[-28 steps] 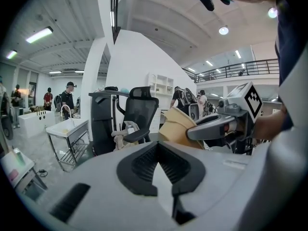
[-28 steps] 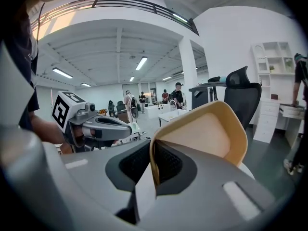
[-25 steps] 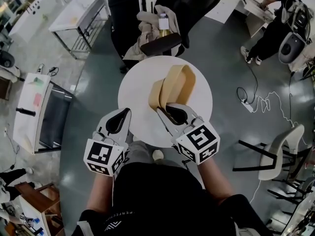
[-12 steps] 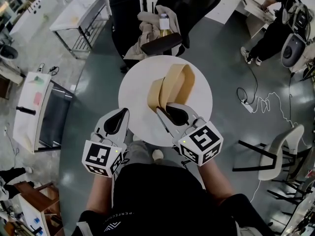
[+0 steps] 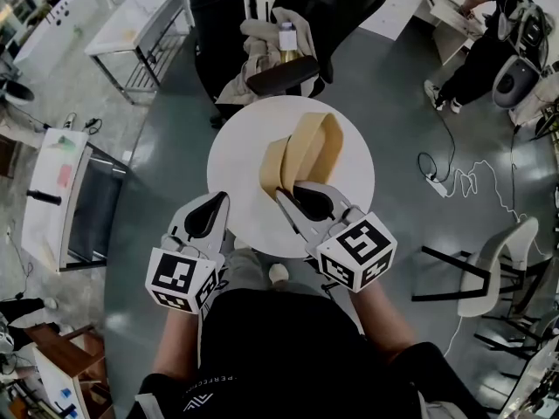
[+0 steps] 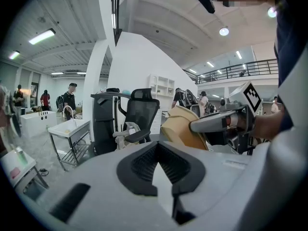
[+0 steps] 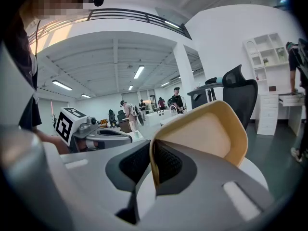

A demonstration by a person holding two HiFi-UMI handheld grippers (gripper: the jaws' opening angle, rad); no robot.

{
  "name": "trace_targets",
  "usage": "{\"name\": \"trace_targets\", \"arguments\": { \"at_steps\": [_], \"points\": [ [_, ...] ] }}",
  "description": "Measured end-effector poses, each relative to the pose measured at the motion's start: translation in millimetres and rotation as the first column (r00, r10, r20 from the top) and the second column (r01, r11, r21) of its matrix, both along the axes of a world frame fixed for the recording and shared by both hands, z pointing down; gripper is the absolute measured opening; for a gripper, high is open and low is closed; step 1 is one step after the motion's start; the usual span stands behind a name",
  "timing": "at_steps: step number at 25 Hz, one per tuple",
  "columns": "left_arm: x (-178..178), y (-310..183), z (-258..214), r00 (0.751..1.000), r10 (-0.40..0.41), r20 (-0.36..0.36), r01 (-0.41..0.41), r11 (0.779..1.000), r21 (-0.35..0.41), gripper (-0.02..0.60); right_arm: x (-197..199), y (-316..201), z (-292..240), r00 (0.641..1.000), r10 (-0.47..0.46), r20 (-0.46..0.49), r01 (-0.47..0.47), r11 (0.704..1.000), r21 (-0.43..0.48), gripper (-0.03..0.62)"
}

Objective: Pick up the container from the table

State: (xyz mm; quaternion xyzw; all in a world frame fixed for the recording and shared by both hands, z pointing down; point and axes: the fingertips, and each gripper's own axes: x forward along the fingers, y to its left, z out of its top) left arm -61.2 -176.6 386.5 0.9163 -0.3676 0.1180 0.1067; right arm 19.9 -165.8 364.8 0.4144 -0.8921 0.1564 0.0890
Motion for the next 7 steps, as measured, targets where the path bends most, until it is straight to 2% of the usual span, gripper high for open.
{"name": "trace_targets", "arguments": {
  "at_steps": [7],
  "points": [
    [-1.1, 3.3, 3.5, 1.000, 0.004, 0.000, -0.004, 1.000, -0.010, -0.008, -3.6, 2.6, 0.8, 1.000, -0.004, 0.009, 0.004, 1.000, -0.007, 0.025]
  ]
}}
